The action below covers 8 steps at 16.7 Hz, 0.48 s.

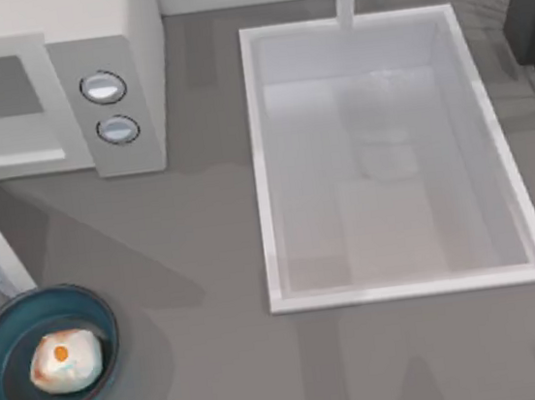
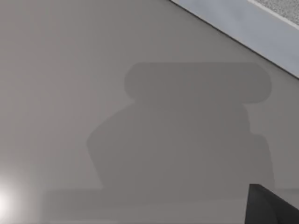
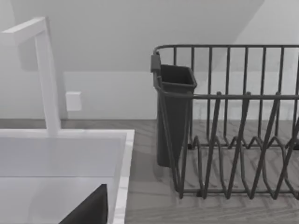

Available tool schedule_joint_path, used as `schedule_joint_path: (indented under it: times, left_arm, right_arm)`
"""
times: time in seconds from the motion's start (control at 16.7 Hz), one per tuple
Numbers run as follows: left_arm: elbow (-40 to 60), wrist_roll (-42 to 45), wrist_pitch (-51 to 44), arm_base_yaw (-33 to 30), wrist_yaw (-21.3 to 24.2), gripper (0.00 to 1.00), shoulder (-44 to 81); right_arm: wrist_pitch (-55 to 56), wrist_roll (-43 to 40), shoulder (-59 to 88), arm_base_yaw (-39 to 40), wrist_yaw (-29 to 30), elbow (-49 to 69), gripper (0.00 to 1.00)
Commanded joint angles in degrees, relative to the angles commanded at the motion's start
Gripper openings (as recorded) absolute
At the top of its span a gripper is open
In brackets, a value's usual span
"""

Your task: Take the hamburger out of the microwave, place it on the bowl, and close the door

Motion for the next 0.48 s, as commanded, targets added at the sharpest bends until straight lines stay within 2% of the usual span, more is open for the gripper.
schedule_joint_path:
  times: [0.24,0.48]
  left_arm:
    - [-1.1,-3.5,0.2,-4.0,-3.1,0.0,-1.7]
    - [-3.9,-12.2,0.7,-16.5,-10.7,0.0,-6.1]
  right_arm:
    - [0.0,0.0,0.0,0.0,0.0,0.0,1.0]
    - [0.0,0.0,0.0,0.0,0.0,0.0,1.0]
